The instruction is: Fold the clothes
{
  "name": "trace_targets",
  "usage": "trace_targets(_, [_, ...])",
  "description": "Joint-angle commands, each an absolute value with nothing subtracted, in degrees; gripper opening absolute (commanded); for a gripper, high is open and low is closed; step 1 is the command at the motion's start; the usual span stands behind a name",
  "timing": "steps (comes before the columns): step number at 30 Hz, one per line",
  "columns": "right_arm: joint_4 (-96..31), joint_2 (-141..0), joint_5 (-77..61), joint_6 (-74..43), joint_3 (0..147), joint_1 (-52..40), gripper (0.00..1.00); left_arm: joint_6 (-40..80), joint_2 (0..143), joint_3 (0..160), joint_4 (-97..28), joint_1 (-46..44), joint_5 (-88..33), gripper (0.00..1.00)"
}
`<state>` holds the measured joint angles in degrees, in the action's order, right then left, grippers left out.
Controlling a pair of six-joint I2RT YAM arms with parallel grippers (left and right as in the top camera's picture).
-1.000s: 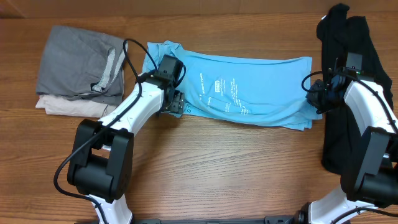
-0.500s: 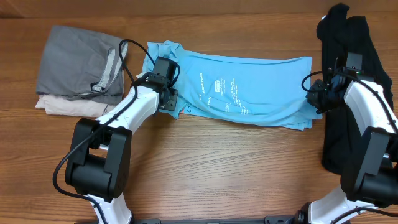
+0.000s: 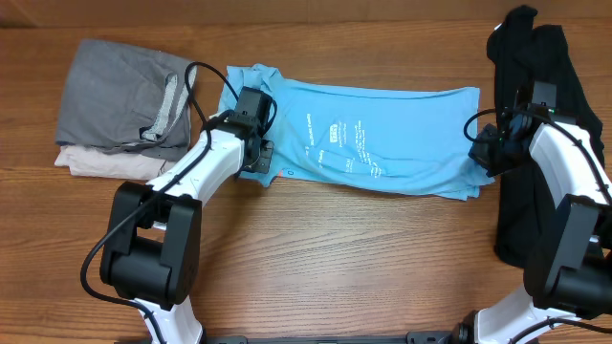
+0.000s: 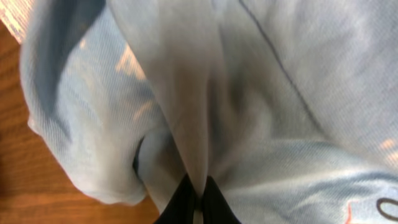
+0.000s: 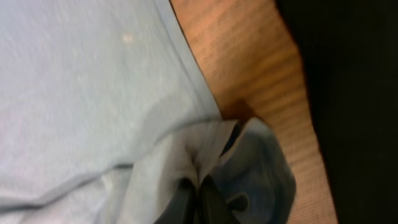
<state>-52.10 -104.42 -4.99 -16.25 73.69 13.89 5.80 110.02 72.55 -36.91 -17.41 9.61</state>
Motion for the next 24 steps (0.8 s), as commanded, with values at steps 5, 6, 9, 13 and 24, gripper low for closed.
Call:
trace_targets(5, [-64.2,-98.08,-7.6,-16.12,80.66,14.24,0.04,11.88,99.88,89.23,-55.94,-15.92,9.56,0.04])
trace_targets(6, [-65.82,-96.97,-7.6,-16.14,80.66,14.24,0.04,12.56,98.5,90.96,-59.16,-15.92,9.37,0.04])
trace_targets(9, [-70.48,-93.82,-7.6,-16.14,80.66,14.24,0.04,14.06,96.07,92.2,-64.18,-15.92,9.28,0.04])
trace_targets(13, [-78.0,-89.06,-7.6,-16.14,80.66,14.24,0.04,15.05,93.38,92.2,-71.26,-15.92,6.98,0.04])
trace_targets(24, [-85.73,-78.59,-7.55,-16.1,80.66,14.24,0.04,14.98,90.24,96.57,-83.2,-15.92,4.38,0.04])
